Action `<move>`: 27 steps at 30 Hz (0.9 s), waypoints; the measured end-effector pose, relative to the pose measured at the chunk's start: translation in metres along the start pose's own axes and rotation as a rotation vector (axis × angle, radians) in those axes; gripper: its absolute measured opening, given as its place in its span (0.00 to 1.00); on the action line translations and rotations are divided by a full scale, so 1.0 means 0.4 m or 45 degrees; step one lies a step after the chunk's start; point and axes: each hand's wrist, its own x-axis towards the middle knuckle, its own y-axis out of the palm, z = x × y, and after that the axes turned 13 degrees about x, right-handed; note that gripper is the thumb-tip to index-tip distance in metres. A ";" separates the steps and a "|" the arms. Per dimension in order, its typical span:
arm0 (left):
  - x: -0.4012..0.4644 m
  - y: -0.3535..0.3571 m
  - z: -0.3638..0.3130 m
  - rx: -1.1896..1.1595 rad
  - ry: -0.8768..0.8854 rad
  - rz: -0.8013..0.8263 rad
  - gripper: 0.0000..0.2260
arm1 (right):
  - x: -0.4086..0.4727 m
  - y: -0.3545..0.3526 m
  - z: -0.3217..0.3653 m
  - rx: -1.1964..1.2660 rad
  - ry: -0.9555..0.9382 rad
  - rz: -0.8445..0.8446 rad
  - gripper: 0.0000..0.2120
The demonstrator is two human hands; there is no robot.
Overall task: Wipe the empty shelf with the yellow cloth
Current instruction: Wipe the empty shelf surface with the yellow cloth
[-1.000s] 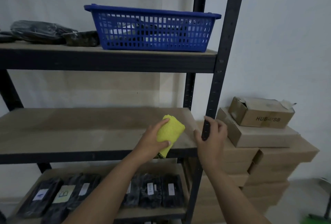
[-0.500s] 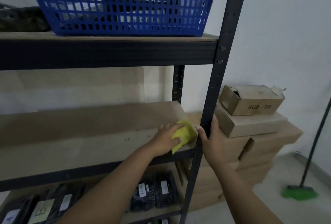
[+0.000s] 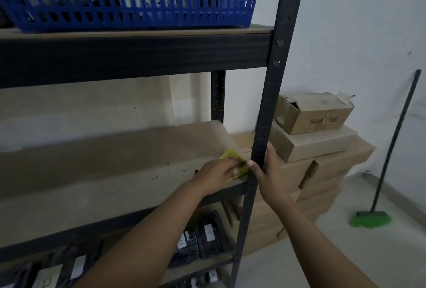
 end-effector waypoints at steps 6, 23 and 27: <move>0.050 0.023 -0.006 0.102 0.073 -0.051 0.16 | -0.002 0.007 0.007 -0.026 -0.031 -0.027 0.26; -0.082 0.028 -0.007 0.109 0.058 -0.202 0.16 | -0.003 -0.004 0.016 -0.051 -0.017 0.012 0.24; -0.043 0.023 -0.046 0.158 0.084 -0.124 0.19 | -0.003 -0.006 0.022 -0.025 0.008 -0.009 0.24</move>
